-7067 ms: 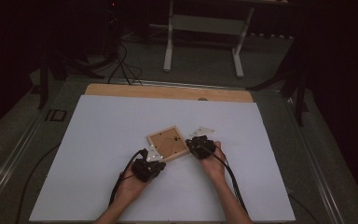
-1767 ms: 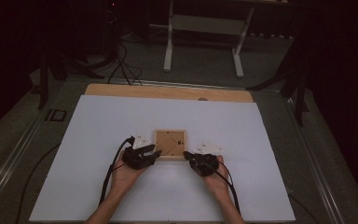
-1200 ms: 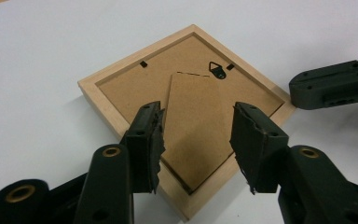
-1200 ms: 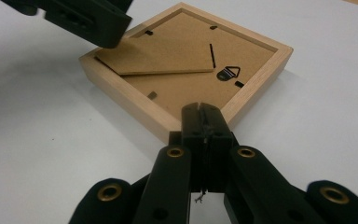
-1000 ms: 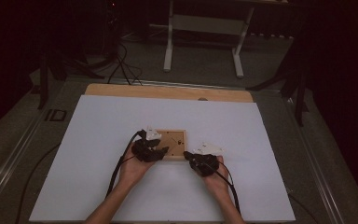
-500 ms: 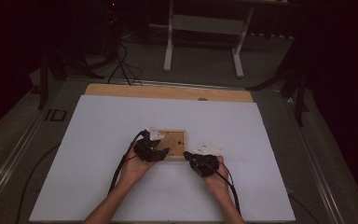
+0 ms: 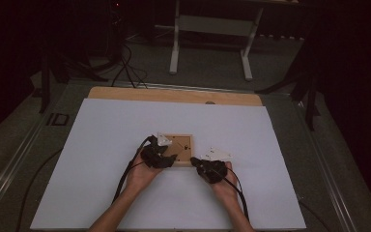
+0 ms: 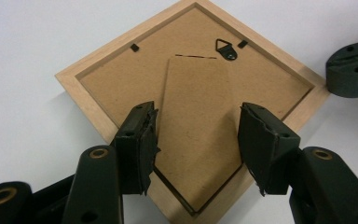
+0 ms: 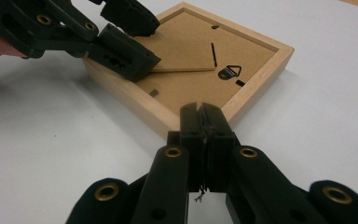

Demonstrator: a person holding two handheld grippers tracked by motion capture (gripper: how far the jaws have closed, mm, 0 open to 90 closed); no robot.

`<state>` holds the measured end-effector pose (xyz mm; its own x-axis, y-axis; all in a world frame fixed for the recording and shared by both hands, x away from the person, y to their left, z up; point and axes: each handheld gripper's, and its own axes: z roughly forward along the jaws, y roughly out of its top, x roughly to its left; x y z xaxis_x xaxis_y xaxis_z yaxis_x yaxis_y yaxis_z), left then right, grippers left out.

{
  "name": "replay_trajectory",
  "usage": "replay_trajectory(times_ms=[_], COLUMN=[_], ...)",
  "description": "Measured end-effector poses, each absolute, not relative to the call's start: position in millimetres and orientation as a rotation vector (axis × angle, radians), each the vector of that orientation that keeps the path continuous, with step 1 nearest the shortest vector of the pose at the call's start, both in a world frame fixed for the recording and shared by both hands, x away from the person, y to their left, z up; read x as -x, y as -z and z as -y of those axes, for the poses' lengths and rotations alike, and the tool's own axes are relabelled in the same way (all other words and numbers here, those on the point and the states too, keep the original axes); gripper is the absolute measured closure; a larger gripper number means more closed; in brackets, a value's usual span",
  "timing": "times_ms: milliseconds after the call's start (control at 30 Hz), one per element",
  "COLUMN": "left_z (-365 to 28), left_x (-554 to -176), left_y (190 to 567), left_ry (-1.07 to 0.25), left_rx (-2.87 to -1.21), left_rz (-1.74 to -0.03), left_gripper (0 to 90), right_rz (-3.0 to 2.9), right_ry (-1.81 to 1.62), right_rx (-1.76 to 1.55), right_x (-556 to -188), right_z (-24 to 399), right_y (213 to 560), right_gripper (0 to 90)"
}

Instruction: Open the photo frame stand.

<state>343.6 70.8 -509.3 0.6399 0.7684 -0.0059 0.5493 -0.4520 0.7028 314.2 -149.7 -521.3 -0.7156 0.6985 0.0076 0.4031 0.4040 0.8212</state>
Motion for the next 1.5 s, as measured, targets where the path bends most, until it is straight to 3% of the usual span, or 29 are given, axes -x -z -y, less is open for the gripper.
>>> replay_trajectory(times_ms=[1500], left_z=[-69], left_x=[-347], left_y=[490], left_ry=[-0.363], left_rx=[-2.147], left_rz=[-1.076], left_gripper=[51.1], right_rz=[-2.33], right_ry=[-1.217], right_rx=[-0.938], right_x=[-313], right_z=[150], right_y=[521], right_gripper=[87.3])
